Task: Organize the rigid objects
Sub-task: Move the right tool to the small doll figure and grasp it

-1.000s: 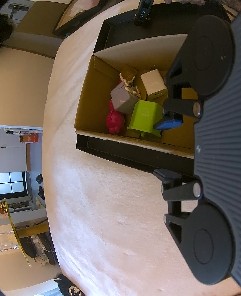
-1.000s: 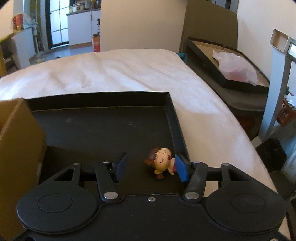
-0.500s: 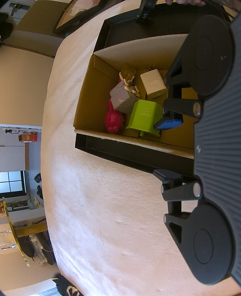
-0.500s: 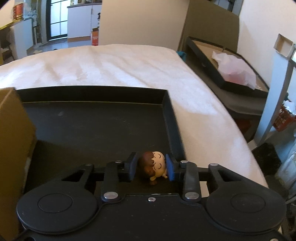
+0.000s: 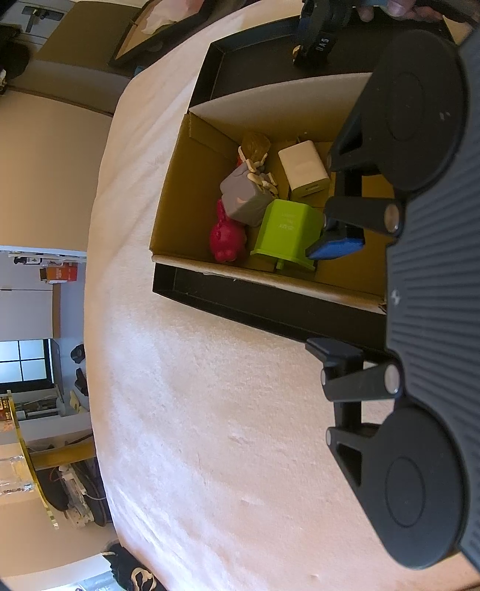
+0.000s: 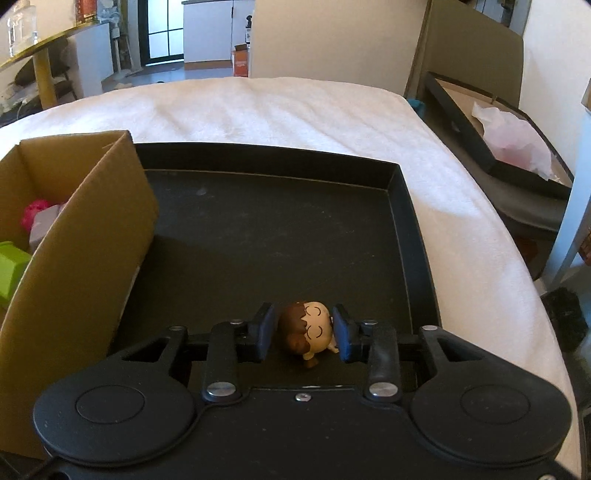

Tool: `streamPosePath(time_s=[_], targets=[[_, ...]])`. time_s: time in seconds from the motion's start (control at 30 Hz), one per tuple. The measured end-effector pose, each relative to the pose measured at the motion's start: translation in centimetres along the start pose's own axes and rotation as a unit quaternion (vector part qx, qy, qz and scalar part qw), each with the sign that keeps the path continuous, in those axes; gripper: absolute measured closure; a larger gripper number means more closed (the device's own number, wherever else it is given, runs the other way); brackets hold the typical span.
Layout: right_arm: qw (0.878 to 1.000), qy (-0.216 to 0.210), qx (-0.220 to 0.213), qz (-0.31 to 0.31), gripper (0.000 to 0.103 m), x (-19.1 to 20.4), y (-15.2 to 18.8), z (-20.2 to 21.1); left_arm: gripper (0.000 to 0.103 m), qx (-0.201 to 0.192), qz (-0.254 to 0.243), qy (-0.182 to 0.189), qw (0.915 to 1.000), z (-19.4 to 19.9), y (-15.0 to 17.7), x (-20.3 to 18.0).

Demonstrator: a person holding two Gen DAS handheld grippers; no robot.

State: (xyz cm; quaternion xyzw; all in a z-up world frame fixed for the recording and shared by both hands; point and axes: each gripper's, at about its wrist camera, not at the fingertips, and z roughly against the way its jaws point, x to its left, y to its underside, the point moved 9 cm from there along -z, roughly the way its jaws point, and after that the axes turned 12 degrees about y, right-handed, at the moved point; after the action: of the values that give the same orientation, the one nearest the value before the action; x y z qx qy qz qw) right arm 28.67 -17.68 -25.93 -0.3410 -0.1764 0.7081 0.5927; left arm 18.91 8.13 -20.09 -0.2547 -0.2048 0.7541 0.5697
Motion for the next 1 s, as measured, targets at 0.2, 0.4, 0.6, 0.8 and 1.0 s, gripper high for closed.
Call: streamPosePath(time_s=[0.2, 0.4, 0.6, 0.8, 1.0], targets=[[1.0, 0.025, -0.008, -0.005, 0.038, -0.7, -0.1, -0.5, 0.058, 0.004, -0.003, -0.002, 1.0, -0.1, 0.0, 0.0], [1.0, 0.017, 0.006, -0.012, 0.038, -0.3, 0.3, -1.2, 0.058, 0.007, -0.004, -0.005, 1.0, -0.5, -0.1, -0.1], [0.998, -0.008, 0.037, -0.044, 0.054, -0.1, 0.9, -1.9, 0.058, 0.006, -0.004, -0.007, 0.9999, -0.6, 0.0, -0.2], [0.998, -0.012, 0.033, -0.049, 0.06, -0.1, 0.6, -1.5, 0.058, 0.006, -0.001, -0.006, 1.0, -0.6, 0.0, -0.1], [0.998, -0.025, 0.013, -0.049, 0.06, -0.3, -0.2, 0.5, 0.058, 0.001, 0.003, 0.001, 1.0, -0.3, -0.1, -0.1]])
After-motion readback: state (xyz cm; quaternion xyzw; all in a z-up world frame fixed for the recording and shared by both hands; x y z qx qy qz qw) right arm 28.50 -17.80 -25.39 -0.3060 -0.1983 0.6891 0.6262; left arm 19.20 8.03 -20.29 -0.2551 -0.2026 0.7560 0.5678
